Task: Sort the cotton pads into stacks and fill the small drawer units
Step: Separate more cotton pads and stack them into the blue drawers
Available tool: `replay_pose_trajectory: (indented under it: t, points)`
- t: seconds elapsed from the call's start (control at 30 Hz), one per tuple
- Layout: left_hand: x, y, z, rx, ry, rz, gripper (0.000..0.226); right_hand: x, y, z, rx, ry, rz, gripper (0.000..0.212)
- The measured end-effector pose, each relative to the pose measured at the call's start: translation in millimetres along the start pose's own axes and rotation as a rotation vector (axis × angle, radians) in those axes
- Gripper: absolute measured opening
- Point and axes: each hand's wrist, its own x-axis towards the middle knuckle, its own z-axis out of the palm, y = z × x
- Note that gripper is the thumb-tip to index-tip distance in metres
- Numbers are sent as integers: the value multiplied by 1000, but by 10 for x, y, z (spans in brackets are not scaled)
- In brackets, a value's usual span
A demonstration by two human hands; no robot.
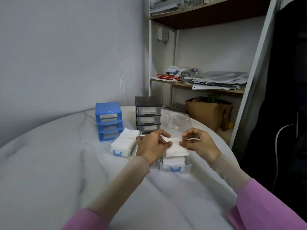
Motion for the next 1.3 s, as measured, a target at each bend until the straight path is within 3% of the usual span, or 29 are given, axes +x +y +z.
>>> replay_pose_trajectory:
  t: [0.37, 0.53, 0.6, 0.7, 0.83, 0.9, 1.03, 1.13, 1.3]
  points:
    - [-37, -61, 32, 256, 101, -1, 21, -44, 126, 127, -343, 39, -221, 15]
    - [-69, -91, 62, 461, 107, 97, 27, -66, 180, 147, -556, 115, -306, 7]
    - [-77, -75, 97, 464, 40, 126, 37, -77, 159, 164, -593, 120, -292, 17]
    - [-70, -63, 184, 501, -105, 136, 46, -89, 147, 227, -754, -71, -167, 44]
    - [-61, -95, 283, 463, -277, 119, 47, -70, 271, 291, -841, -285, -16, 51]
    - [-57, -105, 275, 390, -279, 125, 46, -79, 287, 266, -870, -298, -6, 51]
    - [30, -129, 105, 101, -125, 78, 42, -92, 153, 233, -881, -287, -28, 51]
    - [146, -261, -23, 234, -101, 37, 44, -33, 42, 293, -978, -253, -27, 55]
    - [284, -516, -174, 473, -233, -74, 48, 4, -98, 457, -1086, -283, 9, 59]
